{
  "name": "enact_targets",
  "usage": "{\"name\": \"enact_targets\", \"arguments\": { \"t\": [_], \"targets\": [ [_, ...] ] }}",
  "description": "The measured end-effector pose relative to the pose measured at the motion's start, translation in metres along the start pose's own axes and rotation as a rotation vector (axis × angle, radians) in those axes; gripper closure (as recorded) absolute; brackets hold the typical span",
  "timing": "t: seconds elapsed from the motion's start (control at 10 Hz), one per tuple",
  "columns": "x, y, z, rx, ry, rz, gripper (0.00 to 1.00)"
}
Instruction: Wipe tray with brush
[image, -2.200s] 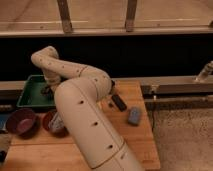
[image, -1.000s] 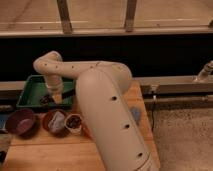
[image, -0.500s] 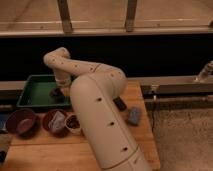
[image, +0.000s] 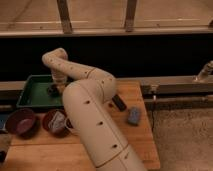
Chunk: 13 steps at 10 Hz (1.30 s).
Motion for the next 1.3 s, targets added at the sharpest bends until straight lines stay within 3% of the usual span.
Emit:
{"name": "enact_targets", "arguments": {
  "t": [0.2, 0.4, 0.6, 0.8, 0.9, 1.1, 1.3],
  "targets": [
    [-0.028, 0.015, -0.024, 0.033, -0.072, -0.023, 1.00],
    [-0.057, 0.050, -0.040, 0.032, -0.112, -0.088, 1.00],
    [-0.063, 0.080, -0.046, 0.014, -0.112, -0.134, 1.00],
    [-0.058, 0.104, -0.047, -0.005, -0.097, -0.139, 1.00],
    [-0.047, 0.110, -0.047, -0.012, -0.069, -0.125, 1.00],
    [-0.028, 0.108, -0.040, -0.025, -0.013, -0.097, 1.00],
    [-0.001, 0.088, -0.029, -0.032, 0.046, -0.044, 1.00]
  ]
}}
